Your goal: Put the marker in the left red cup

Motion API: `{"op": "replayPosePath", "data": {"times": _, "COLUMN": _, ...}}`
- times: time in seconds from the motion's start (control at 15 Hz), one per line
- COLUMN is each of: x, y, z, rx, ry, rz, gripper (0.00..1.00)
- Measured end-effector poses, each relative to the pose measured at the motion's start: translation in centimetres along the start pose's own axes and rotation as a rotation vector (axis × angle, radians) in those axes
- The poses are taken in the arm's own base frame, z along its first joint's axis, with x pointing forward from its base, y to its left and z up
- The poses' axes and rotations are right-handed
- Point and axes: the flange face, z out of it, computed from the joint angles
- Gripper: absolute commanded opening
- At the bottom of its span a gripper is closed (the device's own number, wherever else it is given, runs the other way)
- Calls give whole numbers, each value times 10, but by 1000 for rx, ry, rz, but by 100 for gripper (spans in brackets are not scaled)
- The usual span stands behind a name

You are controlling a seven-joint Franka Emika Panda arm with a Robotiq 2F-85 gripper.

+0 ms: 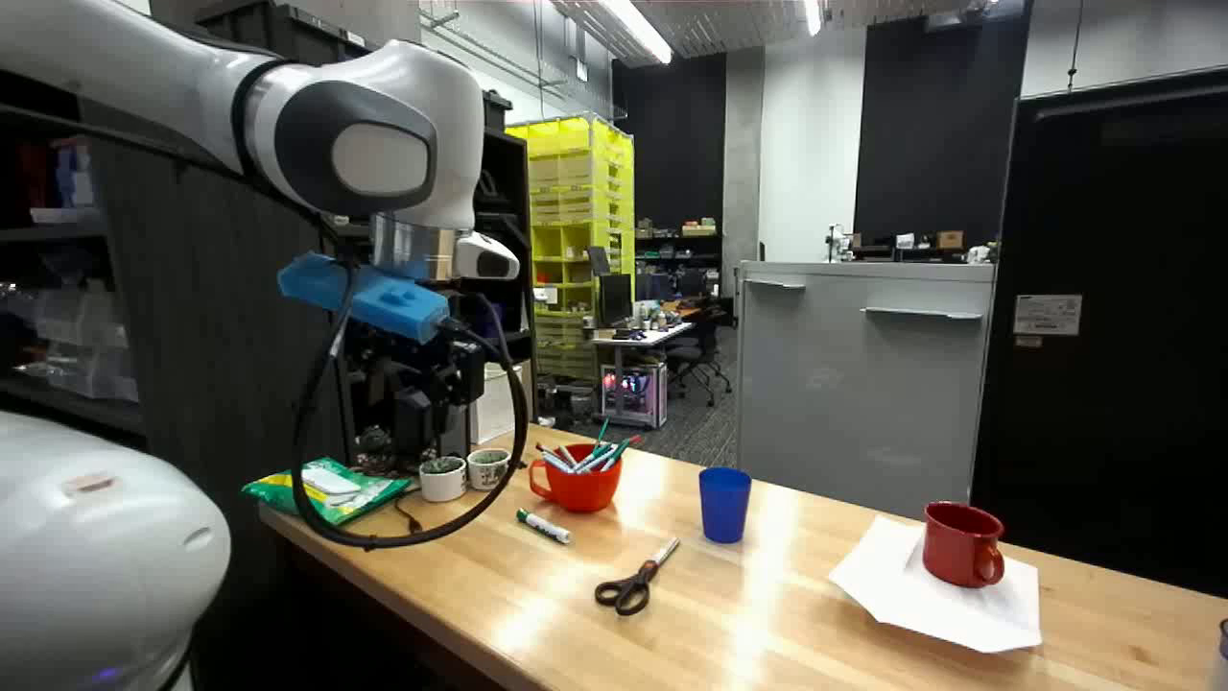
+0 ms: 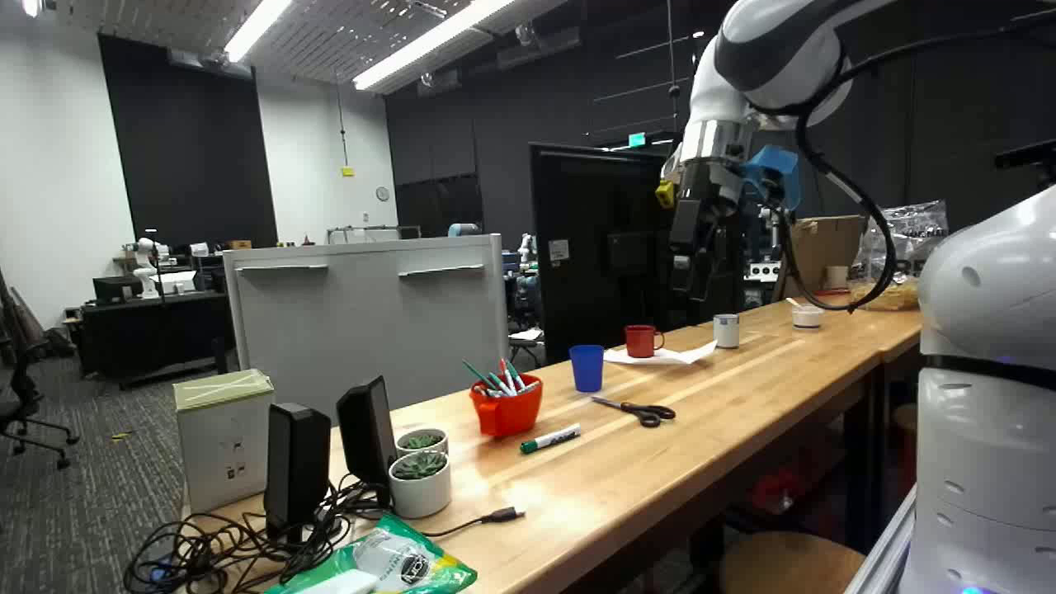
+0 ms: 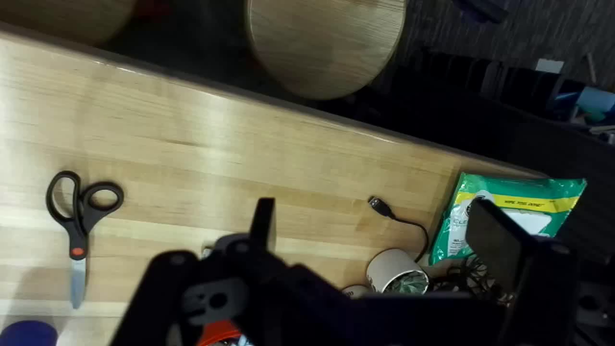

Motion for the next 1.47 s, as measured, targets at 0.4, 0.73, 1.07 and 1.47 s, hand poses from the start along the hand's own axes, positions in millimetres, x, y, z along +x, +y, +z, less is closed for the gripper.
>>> {"op": "replayPosePath", "data": {"times": 0.4, "x": 1, "y": 3, "z": 3, "rx": -11, "ry": -20, "rz": -17, "gripper": 100}}
{"op": "replayPosePath", "data": {"times": 0.73, "x": 6, "y": 15, "z": 16, "rx": -2, "ry": -180, "rz": -194, "gripper": 100}}
{"op": "replayPosePath", "data": {"times": 1.07, "x": 33, "y": 37, "z": 16, "rx": -13, "ry": -293, "rz": -413, "gripper": 100}}
{"op": "replayPosePath", "data": {"times": 1.47, "x": 63, "y": 44, "z": 21, "rx": -80, "ry": -398, "rz": -521, "gripper": 100}}
